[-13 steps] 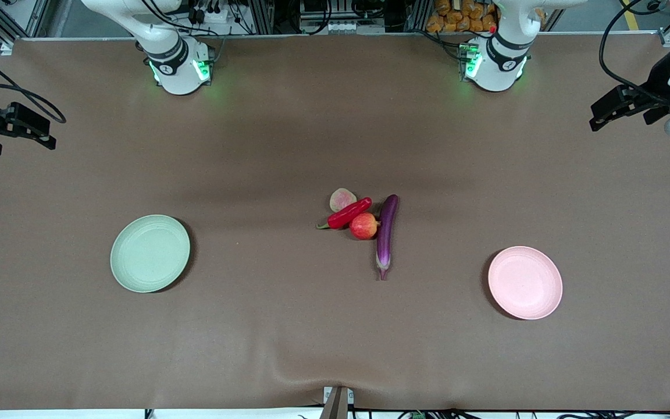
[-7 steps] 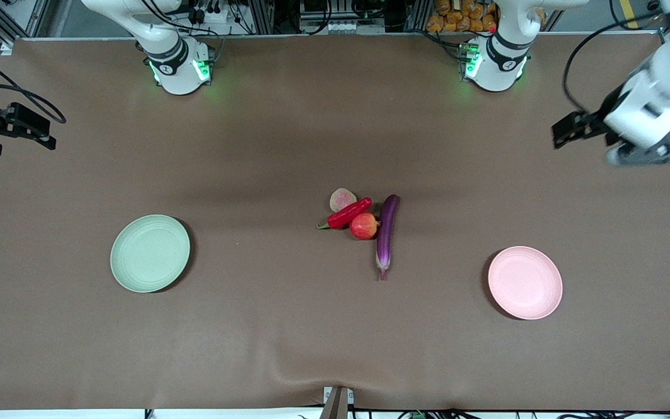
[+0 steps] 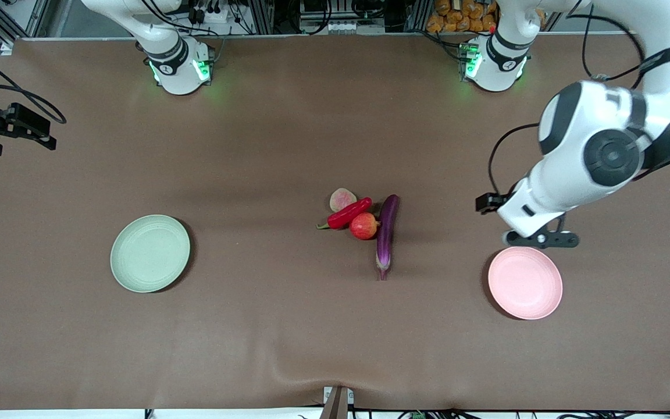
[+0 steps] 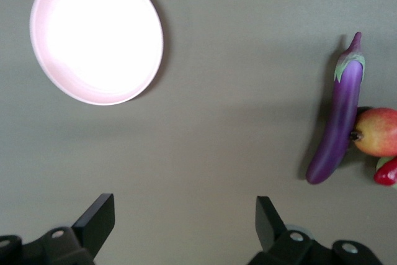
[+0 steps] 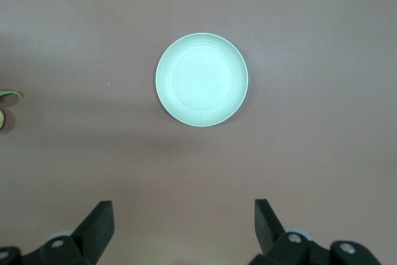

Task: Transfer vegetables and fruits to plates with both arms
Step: 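Reach the left gripper down to the purple eggplant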

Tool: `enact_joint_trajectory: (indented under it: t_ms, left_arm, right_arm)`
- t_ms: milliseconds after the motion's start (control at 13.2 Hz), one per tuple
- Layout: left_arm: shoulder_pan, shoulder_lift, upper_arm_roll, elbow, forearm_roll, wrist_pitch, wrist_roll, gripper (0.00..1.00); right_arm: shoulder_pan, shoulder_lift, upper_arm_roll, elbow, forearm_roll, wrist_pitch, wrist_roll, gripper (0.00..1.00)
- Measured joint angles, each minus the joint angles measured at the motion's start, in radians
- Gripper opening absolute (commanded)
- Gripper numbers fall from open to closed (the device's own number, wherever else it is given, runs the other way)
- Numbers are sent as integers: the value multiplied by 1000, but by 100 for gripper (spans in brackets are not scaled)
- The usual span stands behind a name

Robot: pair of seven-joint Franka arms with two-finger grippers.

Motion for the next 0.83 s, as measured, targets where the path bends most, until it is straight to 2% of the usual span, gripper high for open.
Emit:
enact_joint_trajectory:
  t_ms: [302,679,830]
  left_arm:
    - [-22,28,-8,-67,0,125,-26,100]
    - [-73,30,-26,-266,0,413,-57,100]
    - [-78,30,-51,-325,0,472,-80,100]
  right_arm:
    - [0,0,0,0,0,0,0,100]
    - [0,0,0,0,0,0,0,100]
    - [0,0,0,0,0,-1,0,100]
